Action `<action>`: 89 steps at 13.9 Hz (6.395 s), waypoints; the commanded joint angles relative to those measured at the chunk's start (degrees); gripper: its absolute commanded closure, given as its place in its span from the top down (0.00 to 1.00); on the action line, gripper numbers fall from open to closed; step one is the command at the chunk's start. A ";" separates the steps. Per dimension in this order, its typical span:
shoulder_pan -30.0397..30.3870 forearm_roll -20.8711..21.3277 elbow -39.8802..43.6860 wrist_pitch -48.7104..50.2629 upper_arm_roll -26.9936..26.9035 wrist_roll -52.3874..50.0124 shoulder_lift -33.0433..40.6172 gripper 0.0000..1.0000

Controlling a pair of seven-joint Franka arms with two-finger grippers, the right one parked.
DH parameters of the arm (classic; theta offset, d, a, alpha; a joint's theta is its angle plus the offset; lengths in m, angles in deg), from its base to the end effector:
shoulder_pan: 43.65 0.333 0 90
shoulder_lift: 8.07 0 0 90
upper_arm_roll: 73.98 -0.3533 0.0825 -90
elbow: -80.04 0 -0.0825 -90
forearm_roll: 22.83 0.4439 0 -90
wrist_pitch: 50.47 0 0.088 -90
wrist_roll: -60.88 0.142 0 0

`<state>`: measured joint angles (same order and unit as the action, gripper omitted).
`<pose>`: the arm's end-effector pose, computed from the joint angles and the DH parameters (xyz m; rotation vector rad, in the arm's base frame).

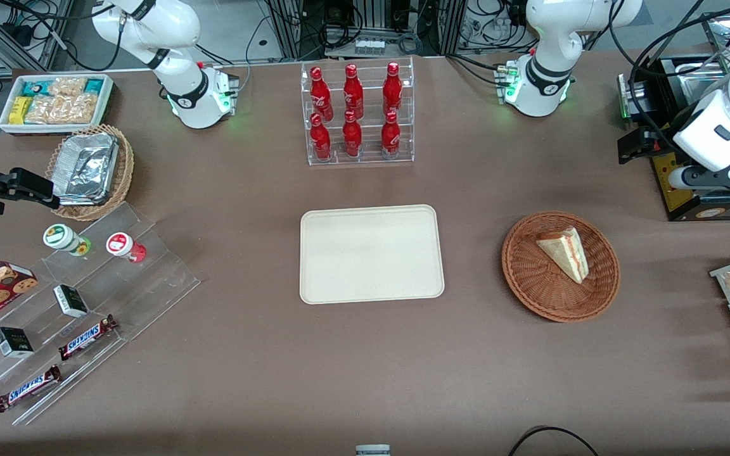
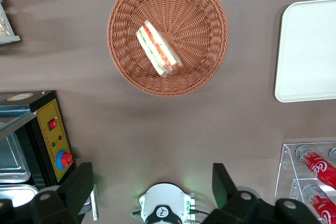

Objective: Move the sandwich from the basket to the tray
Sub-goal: 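Move the left gripper down over the wrapped sandwich in the wicker basket, then lower the open left gripper around the sandwich and close it, then lift the sandwich with the left gripper and carry it over the cream tray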

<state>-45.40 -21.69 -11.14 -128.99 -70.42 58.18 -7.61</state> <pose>0.5784 -0.0508 0.6065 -3.0885 0.0674 0.3272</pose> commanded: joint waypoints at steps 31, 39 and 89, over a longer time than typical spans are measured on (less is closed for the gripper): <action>-1.84 3.08 -31.87 -47.07 -3.30 -31.58 -10.03 1.00; -1.76 2.29 -37.75 -55.41 -3.22 -31.85 -9.86 1.00; -35.77 -3.96 10.22 -31.52 1.52 -39.94 -37.88 0.00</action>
<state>-80.90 -25.08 -7.04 -163.03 -70.08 17.34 -41.30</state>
